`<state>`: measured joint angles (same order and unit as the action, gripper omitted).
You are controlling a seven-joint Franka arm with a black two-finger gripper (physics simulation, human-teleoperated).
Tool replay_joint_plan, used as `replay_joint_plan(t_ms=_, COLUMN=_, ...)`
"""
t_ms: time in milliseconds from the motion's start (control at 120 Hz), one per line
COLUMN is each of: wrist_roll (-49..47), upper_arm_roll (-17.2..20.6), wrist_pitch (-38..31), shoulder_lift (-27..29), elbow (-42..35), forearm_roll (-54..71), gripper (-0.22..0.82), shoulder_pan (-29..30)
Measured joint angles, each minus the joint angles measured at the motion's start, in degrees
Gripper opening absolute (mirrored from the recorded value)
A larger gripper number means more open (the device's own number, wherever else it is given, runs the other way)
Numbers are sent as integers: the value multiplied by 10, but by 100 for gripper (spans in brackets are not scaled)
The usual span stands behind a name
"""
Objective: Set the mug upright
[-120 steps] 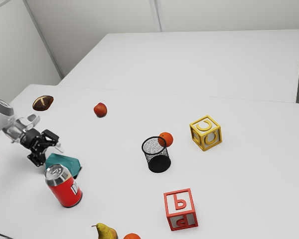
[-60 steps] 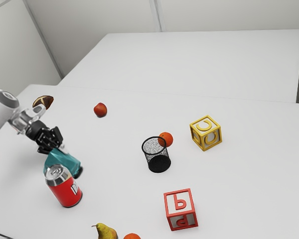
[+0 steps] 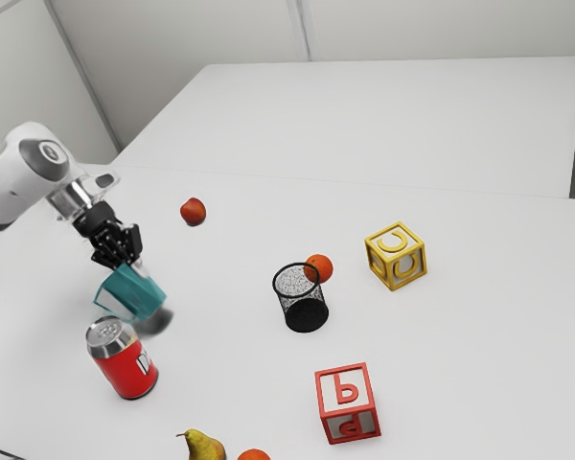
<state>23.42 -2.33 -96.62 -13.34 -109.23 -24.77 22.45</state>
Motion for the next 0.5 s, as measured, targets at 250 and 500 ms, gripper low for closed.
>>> replay_joint_plan(t_ms=250, wrist_roll=-71, upper_arm_roll=53, wrist_pitch=-103, shoulder_lift=71, elbow=-37, forearm_roll=169, gripper=-18, shoulder_pan=-77)
replay_joint_plan(t_ms=500, wrist_roll=-193, upper_arm_roll=128, wrist_pitch=-200, shoulder_lift=106, elbow=-106, forearm_roll=294, gripper=-18, shoulder_pan=-90)
